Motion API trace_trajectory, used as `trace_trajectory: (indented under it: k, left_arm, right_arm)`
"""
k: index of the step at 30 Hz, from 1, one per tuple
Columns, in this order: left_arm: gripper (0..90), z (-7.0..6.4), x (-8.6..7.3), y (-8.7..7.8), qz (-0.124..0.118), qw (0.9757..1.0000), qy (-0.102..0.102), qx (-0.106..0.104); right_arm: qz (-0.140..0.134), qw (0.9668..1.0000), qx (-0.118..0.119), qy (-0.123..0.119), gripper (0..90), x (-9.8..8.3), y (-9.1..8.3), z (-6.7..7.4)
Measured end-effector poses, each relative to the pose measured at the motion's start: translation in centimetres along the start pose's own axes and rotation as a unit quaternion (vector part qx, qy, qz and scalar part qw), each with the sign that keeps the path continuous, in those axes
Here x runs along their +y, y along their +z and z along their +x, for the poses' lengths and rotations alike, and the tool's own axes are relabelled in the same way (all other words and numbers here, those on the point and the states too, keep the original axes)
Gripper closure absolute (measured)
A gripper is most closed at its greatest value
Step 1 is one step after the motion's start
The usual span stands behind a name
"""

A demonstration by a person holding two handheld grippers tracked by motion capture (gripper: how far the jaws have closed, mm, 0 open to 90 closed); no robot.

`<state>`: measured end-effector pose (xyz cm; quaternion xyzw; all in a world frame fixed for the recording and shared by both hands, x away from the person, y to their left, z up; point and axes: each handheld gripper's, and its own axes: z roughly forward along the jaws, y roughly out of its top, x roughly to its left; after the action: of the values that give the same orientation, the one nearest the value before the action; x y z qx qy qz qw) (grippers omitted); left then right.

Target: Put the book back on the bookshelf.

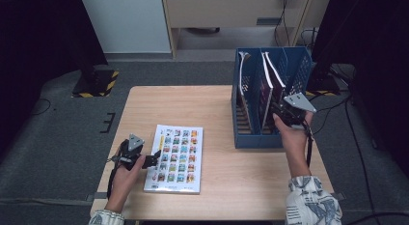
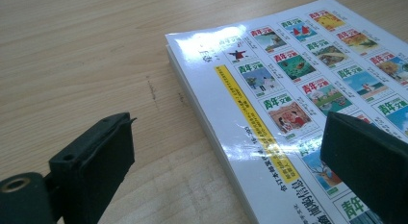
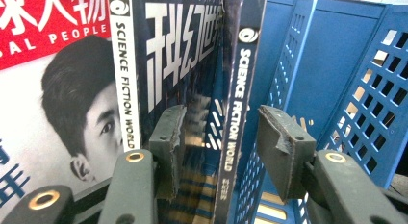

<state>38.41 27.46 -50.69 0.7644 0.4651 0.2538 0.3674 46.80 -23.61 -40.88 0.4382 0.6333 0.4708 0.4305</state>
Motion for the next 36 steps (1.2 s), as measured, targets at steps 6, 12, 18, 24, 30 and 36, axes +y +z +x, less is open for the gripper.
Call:
trace_trajectory:
  k: [6, 12, 18, 24, 30, 36]
  left_arm:
    - [4.4, 0.0, 0.0, 0.0, -0.001, 1.0, -0.001, 0.0]
    - [4.5, 0.0, 0.0, -0.1, -0.002, 1.0, 0.0, 0.0]
    - [4.4, 0.0, 0.0, 0.0, -0.001, 1.0, 0.0, 0.0]
    - [4.5, 0.0, 0.0, 0.0, -0.001, 1.0, -0.001, 0.0]
    - [4.5, 0.1, 0.0, -0.2, -0.003, 1.0, -0.002, -0.001]
    - [4.5, 0.0, 0.0, -0.3, -0.003, 1.0, -0.002, -0.001]
  right_arm:
    - [0.004, 1.0, 0.004, 0.002, 50.2, -0.4, -0.4, -0.2]
    - [0.003, 0.9999, 0.011, 0.005, 47.0, -0.7, -1.0, -0.2]
    - [-0.002, 0.9999, 0.014, 0.007, 42.9, -0.9, -1.6, -0.3]
    - [0.003, 0.9998, 0.018, 0.008, 40.8, -1.3, -1.9, -0.2]
    - [0.008, 0.9996, 0.022, 0.018, 37.2, -1.4, -2.3, -0.5]
    - [0.011, 0.9992, 0.03, 0.025, 32.4, -1.5, -2.9, -0.4]
